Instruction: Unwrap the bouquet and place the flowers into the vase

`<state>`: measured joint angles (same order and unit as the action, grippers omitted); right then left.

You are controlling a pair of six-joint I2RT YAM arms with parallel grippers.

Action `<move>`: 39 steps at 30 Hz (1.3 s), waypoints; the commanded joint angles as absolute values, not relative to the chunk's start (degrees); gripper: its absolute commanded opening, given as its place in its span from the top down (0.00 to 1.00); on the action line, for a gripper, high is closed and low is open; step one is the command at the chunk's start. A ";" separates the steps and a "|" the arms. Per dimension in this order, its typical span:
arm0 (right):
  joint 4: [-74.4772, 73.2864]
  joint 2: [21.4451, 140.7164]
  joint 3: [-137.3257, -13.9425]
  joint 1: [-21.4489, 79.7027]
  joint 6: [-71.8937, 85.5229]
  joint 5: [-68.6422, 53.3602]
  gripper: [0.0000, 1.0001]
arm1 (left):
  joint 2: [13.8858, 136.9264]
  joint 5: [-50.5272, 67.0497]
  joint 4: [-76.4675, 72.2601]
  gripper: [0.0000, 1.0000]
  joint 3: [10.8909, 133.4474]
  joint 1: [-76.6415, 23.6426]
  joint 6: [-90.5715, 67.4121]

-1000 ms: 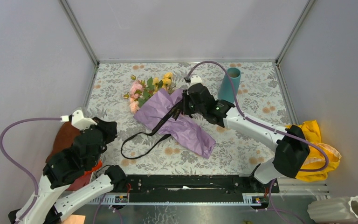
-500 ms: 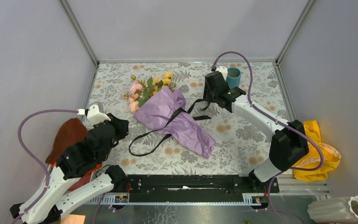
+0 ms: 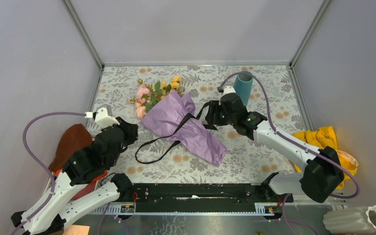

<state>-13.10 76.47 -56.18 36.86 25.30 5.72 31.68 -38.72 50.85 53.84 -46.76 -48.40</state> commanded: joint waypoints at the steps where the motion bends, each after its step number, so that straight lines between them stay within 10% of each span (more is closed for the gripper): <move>1: -7.26 72.73 -53.04 43.39 25.32 0.18 0.39 | 33.28 -38.64 46.23 0.74 54.70 -46.49 -46.29; 11: -3.35 81.10 -51.19 45.35 25.43 -0.26 0.43 | 34.11 -36.84 45.75 0.73 56.25 -46.49 -45.70; 17: -1.42 84.15 -53.79 46.39 25.38 -3.24 0.86 | 32.78 -37.86 46.77 0.71 57.76 -46.49 -45.47; 20: -0.63 82.55 -54.54 49.33 25.35 -3.49 0.91 | 33.03 -37.14 46.81 0.70 59.90 -46.47 -44.82; 28: 3.24 85.16 -60.63 62.69 26.33 -6.14 0.90 | 35.24 -37.90 45.92 0.68 64.79 -46.49 -43.13; 39: 3.31 105.95 -69.45 77.28 26.65 -5.29 0.54 | 33.56 -42.22 45.94 0.61 63.44 -46.48 -43.61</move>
<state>3.97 102.26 -65.28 73.84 27.00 -6.11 34.76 -39.16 48.16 63.83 -46.76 -44.27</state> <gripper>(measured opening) 0.455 0.382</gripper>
